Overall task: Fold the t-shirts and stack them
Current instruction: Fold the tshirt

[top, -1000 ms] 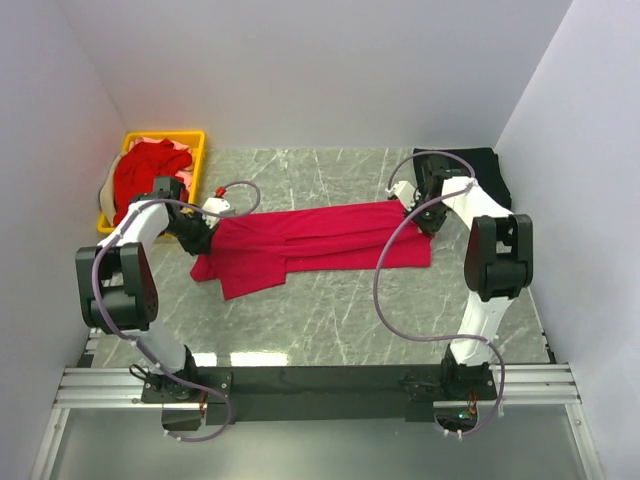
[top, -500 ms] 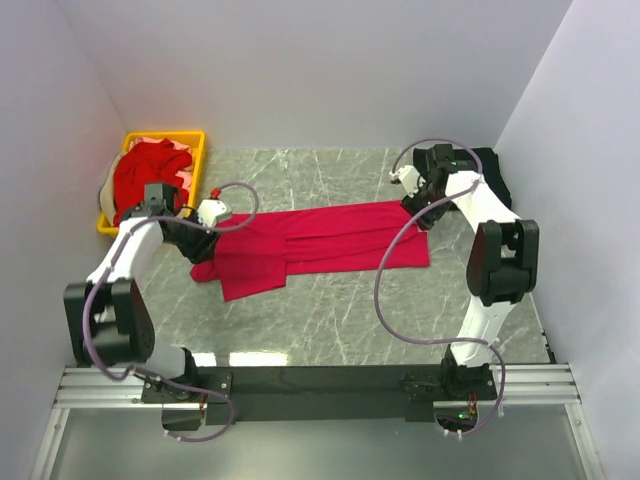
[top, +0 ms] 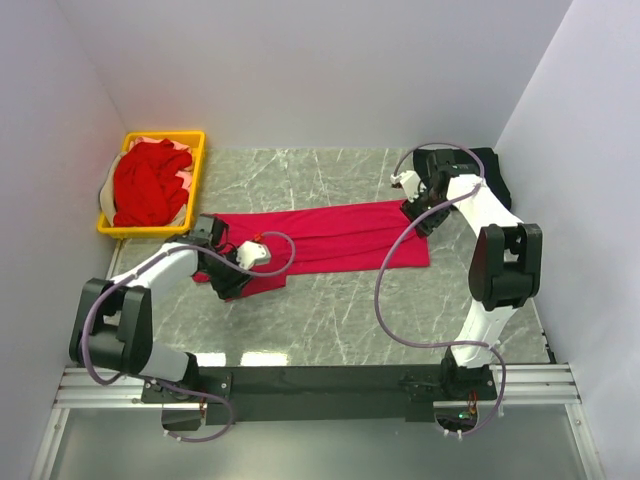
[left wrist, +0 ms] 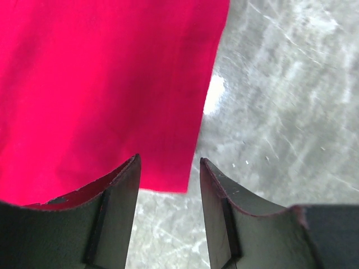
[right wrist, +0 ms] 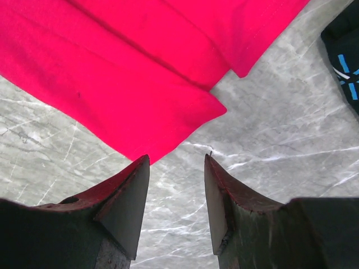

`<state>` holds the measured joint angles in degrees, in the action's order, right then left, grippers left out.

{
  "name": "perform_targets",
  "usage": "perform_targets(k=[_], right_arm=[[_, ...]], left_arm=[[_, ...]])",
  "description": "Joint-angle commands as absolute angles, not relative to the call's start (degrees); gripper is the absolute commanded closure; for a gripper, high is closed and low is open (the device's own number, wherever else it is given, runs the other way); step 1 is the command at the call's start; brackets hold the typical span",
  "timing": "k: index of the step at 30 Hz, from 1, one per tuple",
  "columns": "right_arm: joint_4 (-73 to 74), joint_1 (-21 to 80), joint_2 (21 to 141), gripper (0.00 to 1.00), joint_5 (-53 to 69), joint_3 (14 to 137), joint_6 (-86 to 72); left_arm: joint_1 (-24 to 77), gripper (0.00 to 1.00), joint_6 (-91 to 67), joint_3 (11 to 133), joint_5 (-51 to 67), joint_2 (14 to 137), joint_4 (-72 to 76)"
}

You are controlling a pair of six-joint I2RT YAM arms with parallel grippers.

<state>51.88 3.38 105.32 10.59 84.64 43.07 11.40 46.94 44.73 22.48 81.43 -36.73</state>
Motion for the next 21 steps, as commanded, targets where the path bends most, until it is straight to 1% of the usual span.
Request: perform_targets(k=[1,6,8,9,11,12,16,17,21], right_arm=[[52.4,2.8,102.0,0.49,10.7,84.3,42.6],[52.6,2.3,102.5,0.47,10.0,85.1,42.7],[52.9,2.3,102.9,0.47,9.9,85.8,42.8],[52.9,2.3,103.0,0.47,9.9,86.1,42.9],[52.9,2.3,103.4,0.47,9.6,86.5,43.0],[53.0,2.1,103.5,0.47,9.5,86.6,43.1],[53.1,1.8,104.1,0.47,9.3,87.8,43.3],[53.1,1.8,104.2,0.47,9.3,88.0,43.5],[53.2,1.6,105.4,0.47,9.4,89.2,43.5]], left_arm=[[13.6,0.48,45.4,43.3,19.4,83.5,-32.3],[15.2,0.50,45.3,41.9,16.0,87.5,-30.8],[15.2,0.58,44.8,41.9,14.9,89.4,-30.5],[15.2,0.72,44.7,42.5,14.6,89.8,-30.8],[15.1,0.89,43.6,44.2,15.3,90.6,-34.4],[14.6,0.99,43.6,46.8,16.7,90.5,-36.3],[12.2,0.99,42.6,55.1,23.4,88.5,-43.2],[11.5,0.99,42.7,59.4,24.1,88.7,-45.3],[7.0,0.99,42.6,69.6,26.1,92.3,-48.2]])
